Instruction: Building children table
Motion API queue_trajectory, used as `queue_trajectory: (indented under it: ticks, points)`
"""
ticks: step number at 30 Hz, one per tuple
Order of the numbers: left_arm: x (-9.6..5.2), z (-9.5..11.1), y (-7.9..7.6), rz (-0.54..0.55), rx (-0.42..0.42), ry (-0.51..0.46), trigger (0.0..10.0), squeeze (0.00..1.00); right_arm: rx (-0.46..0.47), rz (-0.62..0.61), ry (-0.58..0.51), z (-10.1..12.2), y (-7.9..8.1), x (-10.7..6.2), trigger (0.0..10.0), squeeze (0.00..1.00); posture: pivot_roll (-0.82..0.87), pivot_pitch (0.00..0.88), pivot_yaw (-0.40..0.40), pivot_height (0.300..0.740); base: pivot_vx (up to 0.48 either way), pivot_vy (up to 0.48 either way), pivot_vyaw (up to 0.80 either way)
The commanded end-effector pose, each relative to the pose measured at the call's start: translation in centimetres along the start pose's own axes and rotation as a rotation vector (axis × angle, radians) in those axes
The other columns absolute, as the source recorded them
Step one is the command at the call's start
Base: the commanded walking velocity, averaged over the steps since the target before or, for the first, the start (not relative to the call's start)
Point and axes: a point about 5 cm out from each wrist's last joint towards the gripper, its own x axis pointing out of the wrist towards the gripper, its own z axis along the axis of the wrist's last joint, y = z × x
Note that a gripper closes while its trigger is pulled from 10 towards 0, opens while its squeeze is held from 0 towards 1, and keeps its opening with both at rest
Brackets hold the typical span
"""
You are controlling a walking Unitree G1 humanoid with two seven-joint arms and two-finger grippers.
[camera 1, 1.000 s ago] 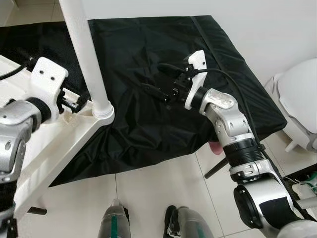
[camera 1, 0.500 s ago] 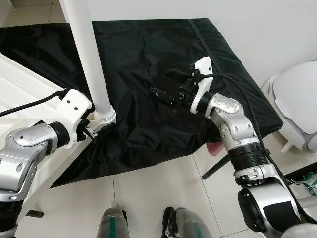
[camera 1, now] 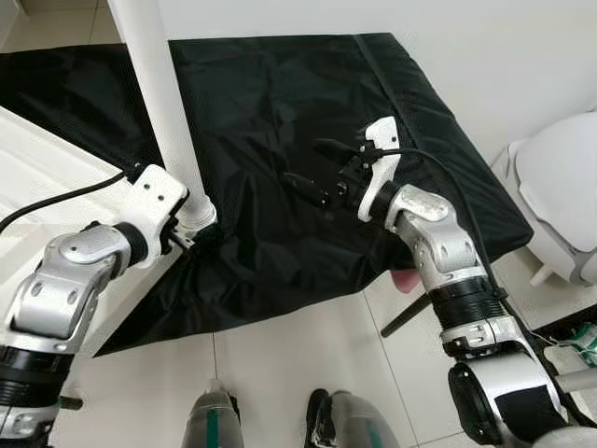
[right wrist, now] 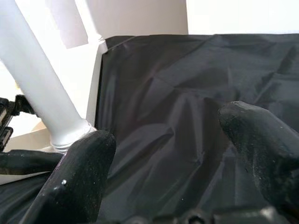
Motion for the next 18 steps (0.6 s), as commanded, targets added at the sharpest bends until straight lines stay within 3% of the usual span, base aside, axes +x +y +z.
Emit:
queue_trajectory:
  ticks: [1,7,9,10,12,13,15,16,18]
  points:
    - [0.0,0.4,0.8,0.106,0.004,-0.020,10.0,0.00,0.014,-0.009,-0.009,0.0,0.1,-0.1,10.0,0.00,0.03,0.103,-0.022,0.740,0.000,0.000,0.00]
    - [1.2,2.5,1.7,0.251,-0.086,-0.125,10.0,0.00,0.047,-0.036,-0.021,-0.3,0.6,0.1,10.0,0.00,0.04,0.098,-0.011,0.740,0.000,0.000,0.00]
    - [1.2,2.5,1.7,0.251,-0.086,-0.125,10.0,0.00,0.047,-0.036,-0.021,-0.3,0.6,0.1,10.0,0.00,0.04,0.098,-0.011,0.740,0.000,0.000,0.00]
    - [1.8,3.0,1.7,0.319,-0.154,-0.164,10.0,0.00,0.072,-0.052,-0.033,-0.4,1.0,0.2,10.0,0.00,0.04,0.098,-0.004,0.740,0.000,0.000,0.00]
    - [2.0,3.1,1.7,0.340,-0.175,-0.173,10.0,0.00,0.081,-0.058,-0.036,-0.4,1.1,0.2,10.0,0.00,0.04,0.099,-0.003,0.740,0.000,0.000,0.00]
    - [2.3,3.1,1.4,0.342,-0.193,-0.180,7.0,0.00,0.089,-0.066,-0.038,-0.5,1.3,0.2,10.0,0.00,0.03,0.098,-0.003,0.740,0.000,0.000,0.00]
    - [2.4,3.1,1.2,0.341,-0.201,-0.183,7.0,0.00,0.094,-0.070,-0.039,-0.5,1.3,0.2,10.0,0.00,0.03,0.098,-0.003,0.740,0.000,0.000,0.00]
    - [2.8,3.2,0.9,0.331,-0.203,-0.194,0.0,0.00,0.100,-0.076,-0.038,-0.7,1.5,0.2,10.0,0.00,0.03,0.099,-0.005,0.740,0.000,0.000,0.00]
    - [3.0,3.3,0.6,0.325,-0.205,-0.203,0.0,0.00,0.108,-0.080,-0.037,-0.8,1.6,0.1,10.0,0.00,0.02,0.102,-0.005,0.740,0.000,0.000,0.00]
